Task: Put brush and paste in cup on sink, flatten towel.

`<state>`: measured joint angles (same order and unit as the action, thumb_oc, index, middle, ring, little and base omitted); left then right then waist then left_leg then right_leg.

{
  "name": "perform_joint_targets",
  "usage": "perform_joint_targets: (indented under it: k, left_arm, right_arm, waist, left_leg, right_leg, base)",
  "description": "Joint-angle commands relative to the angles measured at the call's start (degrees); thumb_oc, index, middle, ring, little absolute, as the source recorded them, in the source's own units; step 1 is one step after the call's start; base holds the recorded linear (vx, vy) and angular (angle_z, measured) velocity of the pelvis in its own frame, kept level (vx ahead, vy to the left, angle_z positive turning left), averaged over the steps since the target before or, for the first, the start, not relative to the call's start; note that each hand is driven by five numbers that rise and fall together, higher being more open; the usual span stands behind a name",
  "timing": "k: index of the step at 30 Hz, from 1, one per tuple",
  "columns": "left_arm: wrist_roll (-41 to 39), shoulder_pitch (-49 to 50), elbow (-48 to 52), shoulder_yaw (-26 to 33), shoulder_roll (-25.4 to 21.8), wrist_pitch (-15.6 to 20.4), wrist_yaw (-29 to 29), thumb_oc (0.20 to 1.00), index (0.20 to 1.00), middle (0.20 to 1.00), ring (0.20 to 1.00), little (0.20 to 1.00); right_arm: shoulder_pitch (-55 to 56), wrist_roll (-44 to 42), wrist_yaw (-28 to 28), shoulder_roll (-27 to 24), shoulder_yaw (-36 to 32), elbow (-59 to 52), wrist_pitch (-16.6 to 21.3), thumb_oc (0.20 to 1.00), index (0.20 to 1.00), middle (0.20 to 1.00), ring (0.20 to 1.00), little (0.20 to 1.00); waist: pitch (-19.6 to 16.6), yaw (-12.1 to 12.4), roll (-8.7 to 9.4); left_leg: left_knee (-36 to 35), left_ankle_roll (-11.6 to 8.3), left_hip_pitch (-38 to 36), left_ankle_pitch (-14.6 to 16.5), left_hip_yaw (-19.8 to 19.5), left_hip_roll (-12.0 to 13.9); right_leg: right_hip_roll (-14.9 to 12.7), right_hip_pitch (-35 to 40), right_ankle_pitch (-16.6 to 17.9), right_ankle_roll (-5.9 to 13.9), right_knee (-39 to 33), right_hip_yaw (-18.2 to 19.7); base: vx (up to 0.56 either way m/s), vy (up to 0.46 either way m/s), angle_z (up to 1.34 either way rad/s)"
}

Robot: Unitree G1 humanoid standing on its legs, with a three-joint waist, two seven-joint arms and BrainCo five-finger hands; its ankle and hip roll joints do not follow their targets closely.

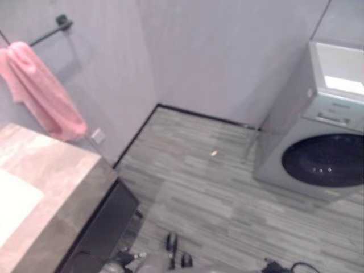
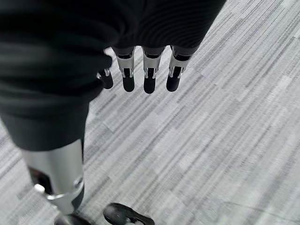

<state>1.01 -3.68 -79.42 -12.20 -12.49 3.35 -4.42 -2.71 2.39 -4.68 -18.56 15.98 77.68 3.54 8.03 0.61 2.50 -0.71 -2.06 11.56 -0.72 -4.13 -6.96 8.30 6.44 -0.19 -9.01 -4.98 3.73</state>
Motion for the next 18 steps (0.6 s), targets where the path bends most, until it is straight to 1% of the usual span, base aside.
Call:
perform_joint_targets:
  k: [1,2,3,4,5,6,7,9,10,11,12,13,14,15,16,17,18]
  left_arm:
    - [1.02,3.15,-2.41,0.26,2.28,-0.22,0.95,1.0,1.0,1.0,1.0,1.0]
    - [1.18,3.34,-2.13,0.33,2.3,-0.25,1.02,1.0,1.0,1.0,1.0,1.0]
    - [1.3,3.61,-1.87,0.59,2.06,-0.33,1.01,1.0,1.0,1.0,1.0,1.0]
    - [1.46,3.6,-1.72,0.69,1.59,-0.27,1.04,1.0,1.0,1.0,1.0,1.0]
    - [1.54,3.28,-1.42,0.61,1.32,-0.14,0.9,1.0,1.0,1.0,1.0,1.0]
    - [1.6,2.76,-0.78,0.46,0.9,0.09,0.86,1.0,1.0,1.0,1.0,1.0]
    - [1.6,2.76,-0.77,0.45,0.86,0.08,0.87,1.0,1.0,1.0,1.0,1.0]
    - [1.17,2.5,-0.18,0.8,0.44,0.1,0.91,1.0,1.0,1.0,1.0,1.0]
    - [1.17,2.51,-0.17,0.8,0.43,0.09,0.92,1.0,1.0,1.0,1.0,1.0]
    - [1.28,2.24,-0.02,0.73,0.13,0.13,1.02,1.0,1.0,1.0,1.0,1.0]
    - [1.41,1.8,0.44,0.22,-0.19,0.15,0.96,1.0,1.0,1.0,1.0,1.0]
    - [1.71,1.25,0.84,-0.17,-0.5,0.18,0.83,1.0,1.0,1.0,1.0,1.0]
    - [2.1,0.35,1.41,-0.96,-0.82,0.19,0.75,1.0,1.0,1.0,1.0,1.0]
    - [2.38,-0.27,1.74,-1.54,-1.07,0.11,0.68,1.0,1.0,1.0,1.0,1.0]
    - [2.9,-0.58,1.97,-2.2,-1.08,0.05,0.75,1.0,1.0,1.0,1.0,1.0]
    - [2.64,-1.44,2.49,-2.73,-1.1,0.11,0.6,1.0,1.0,1.0,1.0,1.0]
    - [2.64,-1.45,2.49,-2.73,-1.09,0.11,0.6,1.0,1.0,1.0,1.0,1.0]
  right_arm:
    - [3.15,0.96,0.15,0.06,0.29,0.43,0.79,1.0,1.0,1.0,1.0,1.0]
    - [3.2,1.07,0.14,0.33,0.2,0.66,0.77,1.0,1.0,1.0,1.0,1.0]
    - [2.99,1.08,0.42,0.79,0.15,0.97,0.64,1.0,1.0,1.0,1.0,1.0]
    - [3.22,1.29,0.44,1.29,0.28,1.11,0.6,1.0,1.0,1.0,1.0,1.0]
    - [2.99,1.73,0.44,1.74,0.6,1.22,0.48,1.0,1.0,1.0,1.0,1.0]
    - [2.59,1.86,0.69,1.86,0.56,1.21,0.48,1.0,1.0,1.0,1.0,1.0]
    - [2.6,1.86,0.69,1.89,0.54,1.21,0.48,1.0,1.0,1.0,1.0,1.0]
    - [2.43,2.47,1.17,2.05,0.54,0.94,0.47,1.0,1.0,1.0,1.0,1.0]
    - [2.44,2.47,1.17,2.06,0.53,0.94,0.46,1.0,1.0,1.0,1.0,1.0]
    - [2.27,2.68,1.39,2.05,0.51,0.64,0.48,1.0,1.0,1.0,1.0,1.0]
    - [1.96,3.02,1.66,1.96,0.48,0.31,0.54,1.0,1.0,1.0,1.0,1.0]
    - [1.46,3.3,1.75,1.7,0.49,-0.02,0.47,1.0,1.0,1.0,1.0,1.0]
    - [0.95,3.33,1.89,1.35,0.15,-0.34,0.49,1.0,1.0,1.0,1.0,1.0]
    - [0.7,3.44,1.77,1.17,0.07,-0.56,0.54,1.0,1.0,1.0,1.0,1.0]
    - [0.79,3.51,1.82,1.07,-0.11,-0.45,0.52,1.0,1.0,1.0,1.0,1.0]
    - [0.83,3.82,1.63,0.73,-0.19,-0.54,0.56,1.0,1.0,1.0,1.0,1.0]
    - [0.83,3.82,1.63,0.72,-0.18,-0.54,0.56,1.0,1.0,1.0,1.0,1.0]
  waist:
    - [-3.16,1.34,-0.88]
    - [-3.63,1.24,-1.03]
    - [-4.52,1.44,-0.68]
    - [-5.13,1.66,0.04]
    - [-5.56,2.04,0.94]
    - [-6.12,2.46,2.33]
    - [-6.14,2.57,2.41]
    - [-7.11,3.27,3.74]
    - [-7.11,3.3,3.75]
    - [-6.92,3.59,4.2]
    - [-6.53,3.81,4.36]
    - [-6.12,3.82,4.23]
    - [-4.75,3.83,4.13]
    - [-4.01,3.63,3.76]
    - [-3.46,3.22,3.5]
    - [-2.78,2.95,1.75]
    - [-2.65,2.75,1.8]
  left_leg:
    - [-2.75,3.17,1.82,-3.74,3.32,-1.96]
    - [-2.56,3.29,1.75,-3.78,6.0,-1.82]
    - [-3.01,4.17,1.0,-3.44,7.56,-1.6]
    - [-3.2,4.78,0.07,-4.24,8.24,-1.6]
    - [-1.7,5.36,-0.21,-3.84,8.62,-1.93]
    - [-0.45,5.78,-1.0,-1.96,9.66,-2.53]
    - [-0.34,5.78,-0.94,-1.86,9.79,-2.52]
    - [1.3,6.75,-2.0,0.92,10.39,-3.45]
    - [1.4,6.76,-1.97,1.01,10.44,-3.44]
    - [1.63,6.99,-2.9,1.88,10.55,-3.75]
    - [2.37,7.39,-3.63,3.26,10.74,-3.8]
    - [3.09,7.77,-4.51,4.52,10.69,-3.76]
    - [4.35,7.77,-6.91,6.34,9.76,-3.25]
    - [5.02,8.04,-7.07,6.02,9.45,-2.99]
    - [5.69,8.69,-8.34,7.02,8.44,-3.68]
    - [4.51,10.31,-10.9,7.04,6.99,-4.06]
    - [4.39,10.34,-11.11,6.99,6.79,-4.18]
  right_leg:
    - [3.68,3.72,-7.34,9.16,6.37,1.24]
    - [3.98,4.24,-7.63,9.24,6.46,1.56]
    - [3.98,4.65,-7.89,9.55,6.58,1.7]
    - [3.66,4.99,-7.96,9.78,6.88,1.48]
    - [3.32,4.84,-7.5,10.66,8.55,2.08]
    - [1.93,4.88,-5.25,13.31,10.55,2.19]
    - [1.89,4.85,-5.28,13.32,10.59,2.29]
    - [0.61,4.56,-0.75,17.0,14.78,2.22]
    - [0.61,4.57,-0.76,17.0,14.78,2.25]
    - [0.43,3.82,2.58,19.16,17.97,2.14]
    - [-0.3,1.55,5.65,21.73,23.98,0.75]
    - [-1.06,-0.62,7.34,24.0,28.75,-1.44]
    - [-1.55,-4.7,11.28,24.01,39.25,-5.31]
    - [-1.87,-8.44,12.02,24.01,44.68,-6.36]
    - [-2.43,-9.13,12.18,24.01,47.72,-7.14]
    - [-5.69,-13.87,8.02,22.97,51.0,-8.39]
    - [-5.83,-13.69,7.9,22.98,51.04,-8.55]
  base:
    - [0.44,0.066,-0.39]
    - [0.46,0.074,-0.37]
    - [0.51,0.07,-0.22]
    - [0.53,0.062,-0.32]
    - [0.66,0.126,-0.36]
    - [0.49,0.11,-0.33]
    - [0.49,0.142,-0.24]
    - [0.37,0.106,-0.3]
    - [0.33,0.091,-0.3]
    - [0.28,0.092,-0.24]
    - [0.4,0.146,-0.23]
    - [0.46,0.112,-0.2]
    - [0.36,0.109,-0.28]
    - [0.37,0.14,-0.21]
    - [0.35,0.388,0.08]
    - [0.31,0.343,0.37]
    - [0.3,0.355,0.43]
